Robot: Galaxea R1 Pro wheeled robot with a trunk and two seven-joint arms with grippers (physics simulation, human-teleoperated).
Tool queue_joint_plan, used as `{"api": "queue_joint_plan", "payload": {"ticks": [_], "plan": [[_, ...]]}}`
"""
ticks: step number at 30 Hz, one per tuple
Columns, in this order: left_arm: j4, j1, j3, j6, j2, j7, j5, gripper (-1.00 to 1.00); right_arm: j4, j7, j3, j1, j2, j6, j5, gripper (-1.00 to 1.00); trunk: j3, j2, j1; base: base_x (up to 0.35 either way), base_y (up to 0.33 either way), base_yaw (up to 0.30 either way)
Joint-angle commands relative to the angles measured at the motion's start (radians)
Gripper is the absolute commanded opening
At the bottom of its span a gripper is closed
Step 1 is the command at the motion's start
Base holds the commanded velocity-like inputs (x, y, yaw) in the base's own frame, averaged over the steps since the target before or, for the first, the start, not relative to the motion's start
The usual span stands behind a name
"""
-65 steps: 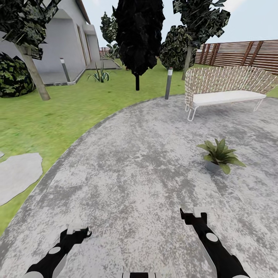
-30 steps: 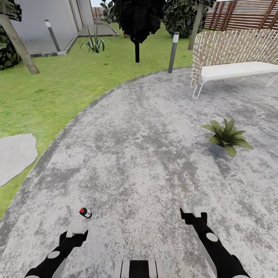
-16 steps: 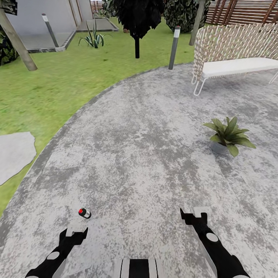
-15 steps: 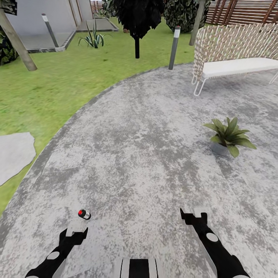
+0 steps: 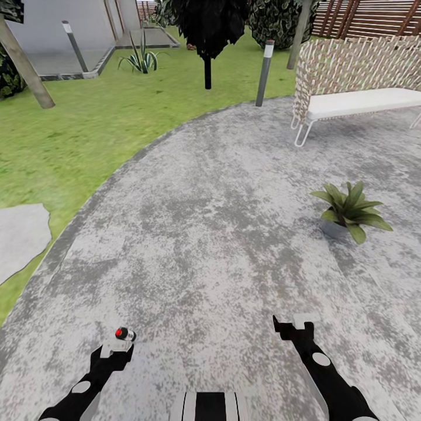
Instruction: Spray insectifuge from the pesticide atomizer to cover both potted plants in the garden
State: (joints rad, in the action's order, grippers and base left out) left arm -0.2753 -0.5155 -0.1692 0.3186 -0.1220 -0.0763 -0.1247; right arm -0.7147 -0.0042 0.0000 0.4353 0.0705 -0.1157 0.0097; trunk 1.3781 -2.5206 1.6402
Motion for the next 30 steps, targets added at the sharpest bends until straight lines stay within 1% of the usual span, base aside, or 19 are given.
{"api": "queue_joint_plan", "payload": {"ticks": [1,6,13,19,30], "plan": [[0.001,-0.001,-0.009,0.004,0.001,-0.005,-0.01,1.0,0.0,0.0,0.0,0.0,0.0,-0.003,0.001,1.0,0.001,0.0,0.0,0.122,0.07,0.0],[0.001,0.0,-0.009,0.004,0.001,-0.005,-0.01,1.0,0.0,0.0,0.0,0.0,0.0,-0.003,0.001,1.0,0.001,0.0,0.0,0.109,0.076,0.0],[0.001,-0.001,-0.009,0.004,0.001,-0.005,-0.01,1.0,0.0,0.0,0.0,0.0,0.0,-0.003,0.001,1.0,0.001,0.0,0.0,0.015,0.007,0.0],[0.001,-0.001,-0.009,0.003,0.002,-0.005,-0.011,1.0,0.0,0.0,0.0,0.0,0.0,-0.003,0.001,1.0,0.001,0.0,0.0,0.114,0.001,0.0],[0.001,0.0,-0.008,0.005,0.004,-0.005,-0.013,1.0,0.0,0.0,0.0,0.0,0.0,-0.003,0.001,1.0,0.001,0.0,0.0,0.011,0.0,0.0]]}}
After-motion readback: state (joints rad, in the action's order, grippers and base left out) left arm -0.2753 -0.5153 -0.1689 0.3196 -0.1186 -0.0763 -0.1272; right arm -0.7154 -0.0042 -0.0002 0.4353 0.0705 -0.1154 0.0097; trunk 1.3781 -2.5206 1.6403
